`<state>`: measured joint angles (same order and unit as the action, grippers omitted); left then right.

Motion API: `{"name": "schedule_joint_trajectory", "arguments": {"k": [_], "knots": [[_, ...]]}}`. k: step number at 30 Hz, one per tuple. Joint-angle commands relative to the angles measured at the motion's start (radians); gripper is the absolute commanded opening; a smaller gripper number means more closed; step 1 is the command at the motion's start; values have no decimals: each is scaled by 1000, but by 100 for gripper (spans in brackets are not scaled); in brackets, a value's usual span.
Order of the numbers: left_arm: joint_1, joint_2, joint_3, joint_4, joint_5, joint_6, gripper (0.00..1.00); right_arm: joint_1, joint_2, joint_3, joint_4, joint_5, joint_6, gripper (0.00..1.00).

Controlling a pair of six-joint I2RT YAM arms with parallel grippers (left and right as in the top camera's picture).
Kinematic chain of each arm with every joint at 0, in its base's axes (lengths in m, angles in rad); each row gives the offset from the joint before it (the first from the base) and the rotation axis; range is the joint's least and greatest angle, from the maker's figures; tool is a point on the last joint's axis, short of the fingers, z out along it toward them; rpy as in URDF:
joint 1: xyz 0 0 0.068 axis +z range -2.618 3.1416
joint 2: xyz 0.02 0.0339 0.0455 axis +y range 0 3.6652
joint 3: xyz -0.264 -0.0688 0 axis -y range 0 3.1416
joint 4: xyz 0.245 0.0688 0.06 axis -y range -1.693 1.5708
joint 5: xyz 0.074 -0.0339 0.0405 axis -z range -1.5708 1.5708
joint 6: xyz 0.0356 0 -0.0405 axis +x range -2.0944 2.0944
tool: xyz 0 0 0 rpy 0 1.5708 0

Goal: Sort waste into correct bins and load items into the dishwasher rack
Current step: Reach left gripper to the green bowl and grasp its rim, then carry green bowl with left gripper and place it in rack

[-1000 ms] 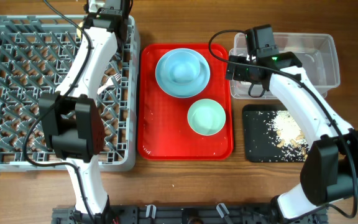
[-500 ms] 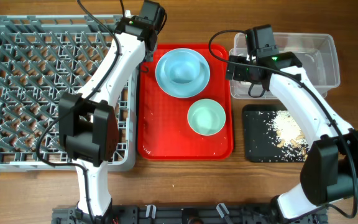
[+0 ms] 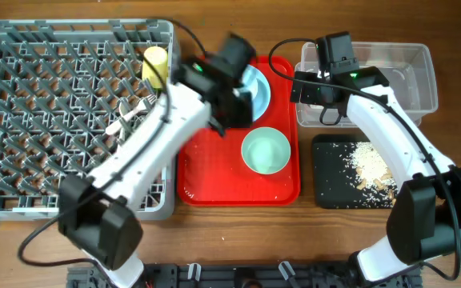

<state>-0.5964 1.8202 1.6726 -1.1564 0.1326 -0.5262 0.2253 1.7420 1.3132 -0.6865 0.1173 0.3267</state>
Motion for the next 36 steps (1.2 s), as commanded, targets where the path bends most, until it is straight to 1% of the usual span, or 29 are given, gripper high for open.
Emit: {"name": "schedule_joint_trajectory", "arguments": {"k": [1,3,5,7,10,15,17,22,27,31,33,35,36], "knots": [[-73,8,-169,108,0,-113,37,-4,11,3,2,17,-12,100],[-80,8,-247,195,0,-166,37,-4,11,3,2,17,-12,100],[-80,9,-303,274,0,-177,37,-4,11,3,2,17,-12,100],[-80,9,-358,347,-3,-193,32,-4,11,3,2,17,-12,100],[-83,9,-415,394,-3,-231,28,-4,11,3,2,17,-11,100],[-87,9,-476,470,-3,-241,27,-4,11,3,2,17,-11,100],[-87,9,-479,475,-3,-242,27,-4,11,3,2,17,-12,100],[-109,9,-479,477,-3,-242,21,-4,11,3,2,17,-12,100],[-137,9,-480,473,-48,-249,20,-4,11,3,2,17,-12,100],[-142,9,-480,462,-48,-249,13,-4,11,3,2,17,-12,100],[-143,9,-480,456,-44,-249,4,-4,11,3,2,17,-12,100],[-143,8,-480,434,-36,-248,4,-4,11,3,2,17,-12,100],[-141,-5,-480,418,-7,-245,4,-4,11,3,2,17,-11,100]]}}
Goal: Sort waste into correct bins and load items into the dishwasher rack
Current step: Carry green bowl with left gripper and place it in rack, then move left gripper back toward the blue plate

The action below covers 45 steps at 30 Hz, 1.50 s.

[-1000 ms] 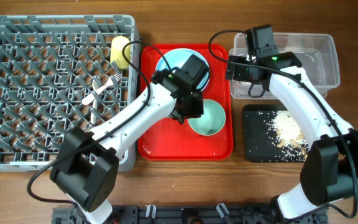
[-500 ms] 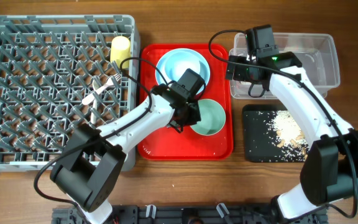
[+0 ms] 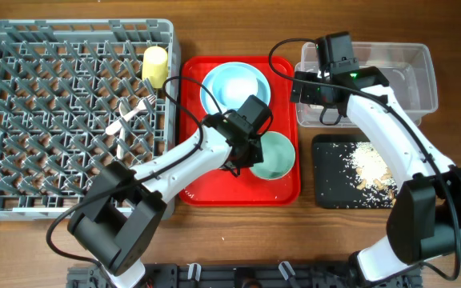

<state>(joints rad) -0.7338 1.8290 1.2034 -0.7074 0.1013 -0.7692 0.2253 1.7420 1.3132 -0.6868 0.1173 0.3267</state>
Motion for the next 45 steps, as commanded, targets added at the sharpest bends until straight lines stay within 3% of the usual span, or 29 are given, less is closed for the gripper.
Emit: {"name": "schedule_joint_trajectory", "arguments": {"k": [1,3,6,11,13,16,20,22,28,31,34,40,45], "knots": [[-2,-36,-9,-45,32,6,4,-4,11,3,2,17,-12,100],[16,-146,0,-102,-13,6,4,-4,11,3,2,17,-12,100],[72,-390,27,-262,-244,7,4,-4,11,3,2,17,-12,100],[174,-861,63,-596,-931,32,4,-4,11,3,2,17,-11,100],[220,-972,63,-734,-1080,31,4,-4,11,3,2,17,-11,100],[342,-1017,59,-871,-1130,32,4,-4,11,3,2,17,-12,100],[411,-933,30,-875,-1117,42,4,-4,11,3,2,17,-12,100],[411,-829,12,-831,-1063,142,4,-4,11,3,2,17,-12,100],[410,-454,12,-796,-1072,250,4,-4,11,3,2,17,-12,100],[380,-285,12,-849,-1080,245,4,-4,11,3,2,17,-12,100],[332,-198,12,-911,-1078,163,4,-4,11,3,2,17,-12,100],[216,-183,12,-936,-962,55,4,-4,11,3,2,17,-12,100],[119,-183,12,-916,-862,49,4,-4,11,3,2,17,-11,100]]}}
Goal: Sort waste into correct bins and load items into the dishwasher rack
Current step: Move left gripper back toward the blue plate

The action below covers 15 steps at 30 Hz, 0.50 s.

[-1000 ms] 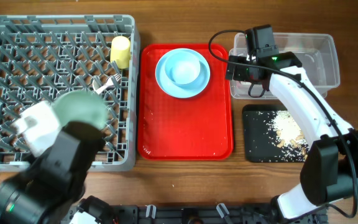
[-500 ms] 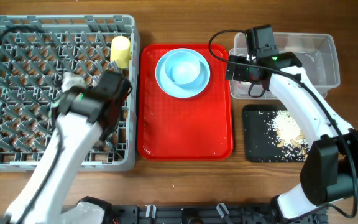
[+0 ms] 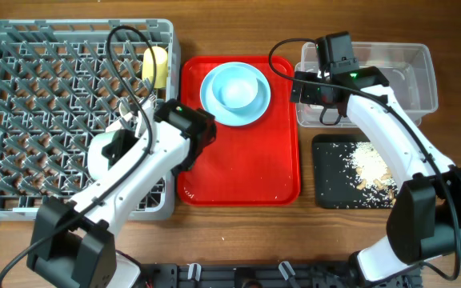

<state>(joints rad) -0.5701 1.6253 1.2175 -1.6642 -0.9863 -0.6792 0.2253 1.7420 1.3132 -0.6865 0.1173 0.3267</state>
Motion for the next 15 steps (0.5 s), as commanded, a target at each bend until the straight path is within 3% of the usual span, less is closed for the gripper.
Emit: {"name": "schedule_joint_trajectory", "arguments": {"k": [1,10,13,14,15], "knots": [[-59,21,-2,48,253,-42,4,-4,11,3,2,17,-12,100],[-121,21,-2,61,272,-93,4,-4,11,3,2,17,-12,100],[-125,21,-2,113,386,-92,7,-4,11,3,2,17,-12,100],[-125,21,-2,117,394,-92,31,-4,11,3,2,17,-12,100],[-125,21,-2,116,398,-92,44,-4,11,3,2,17,-12,100]]}}
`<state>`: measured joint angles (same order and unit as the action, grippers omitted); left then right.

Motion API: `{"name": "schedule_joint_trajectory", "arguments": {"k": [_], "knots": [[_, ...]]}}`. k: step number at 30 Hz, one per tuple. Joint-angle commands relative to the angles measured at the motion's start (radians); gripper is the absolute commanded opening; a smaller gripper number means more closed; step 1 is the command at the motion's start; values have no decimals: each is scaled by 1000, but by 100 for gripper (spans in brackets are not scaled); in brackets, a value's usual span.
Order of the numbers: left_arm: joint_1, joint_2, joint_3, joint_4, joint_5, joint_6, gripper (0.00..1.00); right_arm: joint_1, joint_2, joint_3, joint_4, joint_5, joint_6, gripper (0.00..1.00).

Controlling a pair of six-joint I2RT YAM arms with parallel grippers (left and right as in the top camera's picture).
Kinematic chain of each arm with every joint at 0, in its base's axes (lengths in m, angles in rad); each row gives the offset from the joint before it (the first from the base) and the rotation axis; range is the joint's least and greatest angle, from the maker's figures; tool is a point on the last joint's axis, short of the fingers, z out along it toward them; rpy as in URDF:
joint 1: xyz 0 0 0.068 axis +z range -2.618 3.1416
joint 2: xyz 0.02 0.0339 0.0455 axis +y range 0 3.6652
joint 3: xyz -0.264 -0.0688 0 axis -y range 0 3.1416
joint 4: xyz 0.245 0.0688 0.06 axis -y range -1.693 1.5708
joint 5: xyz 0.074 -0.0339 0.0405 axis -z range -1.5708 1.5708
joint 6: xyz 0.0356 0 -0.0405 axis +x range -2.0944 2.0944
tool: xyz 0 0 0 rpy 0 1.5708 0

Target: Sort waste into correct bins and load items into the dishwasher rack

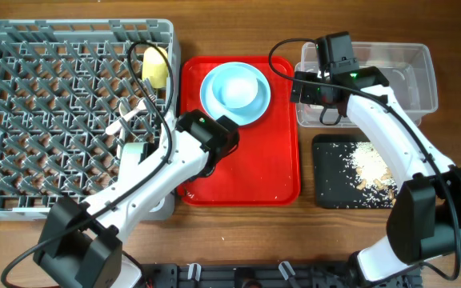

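The grey dishwasher rack [22, 96] fills the left of the overhead view. A yellow cup [155, 66] and a fork [130, 118] lie in its right part. A pale green cup [134, 150] sits at the rack's right edge, partly under my left arm. My left gripper [198, 160] hangs over the seam between rack and red tray [250, 172], its fingers hidden by the wrist. A light blue bowl on a blue plate [234, 92] sits on the tray's far end. My right gripper [309, 94] hovers at the left end of the clear bin [406, 76].
A black tray [330, 188] with pale crumbs scattered on it lies in front of the clear bin. Cables loop above the rack and tray. Bare wooden table runs along the front edge.
My left wrist has moved a little right and forward, from over the rack's edge to the rack-tray seam. The green cup now shows in the rack. The right arm is unchanged.
The green cup stood on the red tray with my left arm by the blue bowl. Then the left gripper was at the cup. Later the cup was gone from the tray and the arm reached over the rack. Now the cup rests in the rack.
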<state>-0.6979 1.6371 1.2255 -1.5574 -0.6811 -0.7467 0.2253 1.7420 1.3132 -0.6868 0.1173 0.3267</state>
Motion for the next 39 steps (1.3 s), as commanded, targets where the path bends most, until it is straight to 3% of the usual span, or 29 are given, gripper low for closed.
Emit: {"name": "schedule_joint_trajectory", "arguments": {"k": [1,5,7,9,14,19,22,26,33,36,39], "knots": [[3,8,-10,9,100,-24,47,-4,11,3,2,17,-11,100],[3,4,18,16,176,-24,47,-4,11,3,2,17,-12,100],[3,-4,49,26,205,-25,34,-4,11,3,2,17,-12,100],[4,-28,88,54,249,-24,29,-4,11,3,2,17,-12,100],[24,-120,203,120,356,-21,36,-4,11,3,2,17,-12,100],[100,-154,201,568,442,-22,36,-4,11,3,2,17,-12,100],[134,-34,199,834,447,-25,39,-4,11,3,2,17,-11,100],[164,121,199,1014,449,-25,39,-4,11,3,2,17,-12,100],[227,349,199,1115,446,-28,39,-4,11,3,2,17,-11,100],[231,376,199,1112,457,-28,22,-4,11,3,2,17,-12,100],[229,385,199,1067,490,-28,17,-4,11,3,2,17,-12,100]]}}
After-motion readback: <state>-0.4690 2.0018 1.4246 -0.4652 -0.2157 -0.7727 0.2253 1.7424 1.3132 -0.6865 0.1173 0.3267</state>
